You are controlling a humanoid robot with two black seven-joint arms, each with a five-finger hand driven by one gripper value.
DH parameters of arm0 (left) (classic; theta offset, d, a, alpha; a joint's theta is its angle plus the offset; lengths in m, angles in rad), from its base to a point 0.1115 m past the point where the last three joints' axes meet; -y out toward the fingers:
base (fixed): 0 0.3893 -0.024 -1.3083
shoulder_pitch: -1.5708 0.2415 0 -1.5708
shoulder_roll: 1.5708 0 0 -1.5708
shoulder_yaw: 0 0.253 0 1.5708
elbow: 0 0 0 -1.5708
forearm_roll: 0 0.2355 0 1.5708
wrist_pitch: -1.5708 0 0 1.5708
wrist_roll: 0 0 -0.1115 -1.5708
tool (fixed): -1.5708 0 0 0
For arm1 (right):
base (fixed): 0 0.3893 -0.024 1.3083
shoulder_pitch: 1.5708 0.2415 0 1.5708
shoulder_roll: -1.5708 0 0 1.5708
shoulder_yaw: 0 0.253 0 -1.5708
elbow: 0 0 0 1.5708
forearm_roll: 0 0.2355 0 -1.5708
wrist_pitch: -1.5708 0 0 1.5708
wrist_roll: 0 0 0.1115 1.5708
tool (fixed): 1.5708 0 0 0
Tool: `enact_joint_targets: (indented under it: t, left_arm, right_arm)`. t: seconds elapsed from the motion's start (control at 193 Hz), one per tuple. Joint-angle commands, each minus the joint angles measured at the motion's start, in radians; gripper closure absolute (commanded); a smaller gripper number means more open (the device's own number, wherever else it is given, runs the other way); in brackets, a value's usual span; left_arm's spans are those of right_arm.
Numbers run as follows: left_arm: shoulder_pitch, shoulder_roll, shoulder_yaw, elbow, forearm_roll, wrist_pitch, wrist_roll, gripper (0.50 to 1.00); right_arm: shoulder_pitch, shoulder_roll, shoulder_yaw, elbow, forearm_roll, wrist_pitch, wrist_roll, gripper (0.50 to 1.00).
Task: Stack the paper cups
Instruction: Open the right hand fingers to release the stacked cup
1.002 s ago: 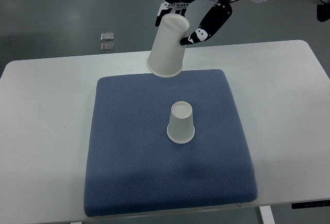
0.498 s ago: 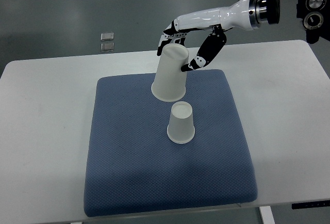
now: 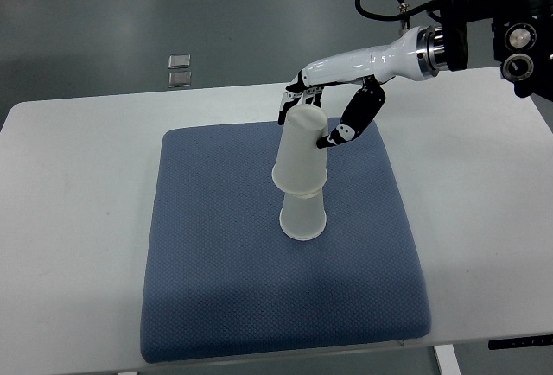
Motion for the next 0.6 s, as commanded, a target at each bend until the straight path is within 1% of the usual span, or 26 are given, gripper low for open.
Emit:
enact_joint_targets:
  t: [0.0,0.597]
  left_arm:
    - [0.0,0.0,-0.001,0.0,0.0,0.0,0.0,0.5]
    - [0.0,0.0,0.0,0.0,0.0,0.0,0.0,0.5]
  right_arm:
    - [-0.009,0.001,0.0,0.0,0.0,0.0,0.0,0.906]
    - [-0.038,0.011,-0.002,-0.009,-0.026,0.0,-0.002,0.914]
